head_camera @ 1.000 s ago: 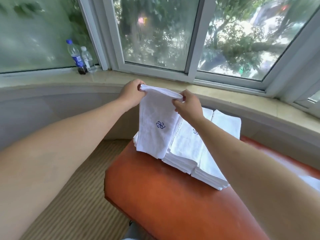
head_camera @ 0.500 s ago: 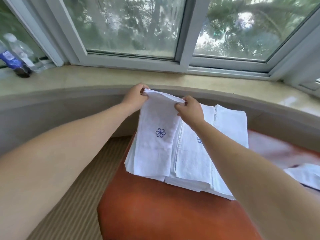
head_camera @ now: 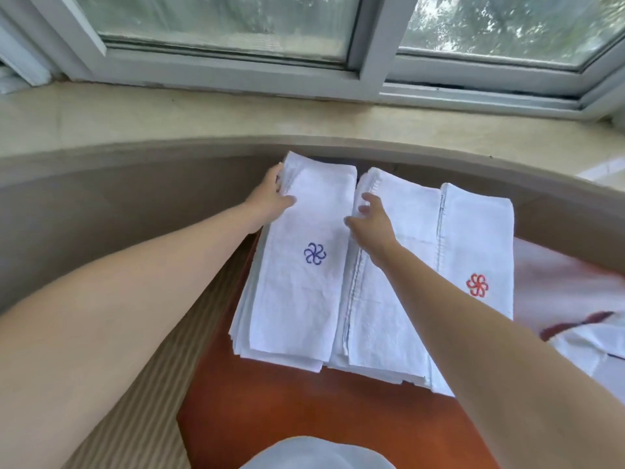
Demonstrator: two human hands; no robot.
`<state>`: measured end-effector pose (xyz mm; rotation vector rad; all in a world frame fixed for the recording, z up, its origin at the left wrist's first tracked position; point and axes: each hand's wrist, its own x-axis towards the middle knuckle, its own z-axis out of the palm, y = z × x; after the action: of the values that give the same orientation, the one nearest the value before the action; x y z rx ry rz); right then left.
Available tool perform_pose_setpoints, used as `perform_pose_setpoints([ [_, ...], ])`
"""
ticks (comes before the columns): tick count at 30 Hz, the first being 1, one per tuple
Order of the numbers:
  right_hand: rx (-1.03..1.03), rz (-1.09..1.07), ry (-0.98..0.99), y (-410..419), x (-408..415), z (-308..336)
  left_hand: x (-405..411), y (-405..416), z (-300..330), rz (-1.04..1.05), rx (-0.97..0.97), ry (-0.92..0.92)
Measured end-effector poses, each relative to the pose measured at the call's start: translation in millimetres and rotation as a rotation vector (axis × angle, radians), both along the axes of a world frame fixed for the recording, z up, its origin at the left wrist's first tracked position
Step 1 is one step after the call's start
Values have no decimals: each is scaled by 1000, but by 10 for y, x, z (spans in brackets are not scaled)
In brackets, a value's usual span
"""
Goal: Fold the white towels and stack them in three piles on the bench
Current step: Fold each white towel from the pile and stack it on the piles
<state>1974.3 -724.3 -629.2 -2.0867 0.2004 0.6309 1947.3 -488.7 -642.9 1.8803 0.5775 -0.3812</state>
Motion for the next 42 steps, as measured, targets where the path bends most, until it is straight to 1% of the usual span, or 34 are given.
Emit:
perform_pose_setpoints([
  [4,-25,25,-29,-33,-162,-132,-255,74,-186,28,13,54],
  [6,-63,59,-38,-22,-234,-97,-389,88,-180,-1,26,90],
  [9,-198,183,-39,-18,-407,4,-670,66,-149,-124,41,135],
  [13,-434,407,-17,-34,-828,142,-1152,-18,-86,-260,71,201],
  [15,-480,516,46,-62,-1076,171,-1354,-45,-71,-322,77,263],
  [18,-399,601,267,-115,-1414,197,-1574,-39,-31,-406,20,368],
  [19,-356,580,317,-124,-1511,200,-1633,-28,-18,-398,4,364],
  [20,-324,539,324,-134,-1603,193,-1688,-17,-12,-364,6,338],
  [22,-315,465,259,-167,-1786,173,-1809,-13,-14,-295,64,275],
  [24,-376,510,190,-207,-1957,148,-1962,-63,-14,-347,150,262],
  [25,-428,569,150,-229,-2040,137,-2044,-109,-7,-407,225,264],
  [27,-494,621,86,-268,-2180,124,-2202,-237,46,-499,466,230],
  [28,-504,629,80,-285,-2237,122,-2269,-313,80,-544,590,176],
  [29,-516,648,81,-303,-2296,126,-2333,-394,108,-611,673,117],
  [30,-528,676,85,-327,-2355,131,-2391,-481,137,-701,702,81],
  [31,-529,705,90,-365,-2410,135,-2446,-572,173,-786,693,88],
  [33,-512,733,93,-475,-2508,176,-2535,-767,256,-896,696,192],
  [34,-508,738,98,-556,-2547,213,-2564,-876,295,-920,723,240],
  [35,-505,736,108,-656,-2584,260,-2589,-990,338,-925,750,264],
  [37,-502,712,112,-932,-2675,381,-2637,-1257,444,-902,769,240],
  [42,-502,543,-37,-2004,-3056,688,-2807,-2201,740,-909,740,93],
])
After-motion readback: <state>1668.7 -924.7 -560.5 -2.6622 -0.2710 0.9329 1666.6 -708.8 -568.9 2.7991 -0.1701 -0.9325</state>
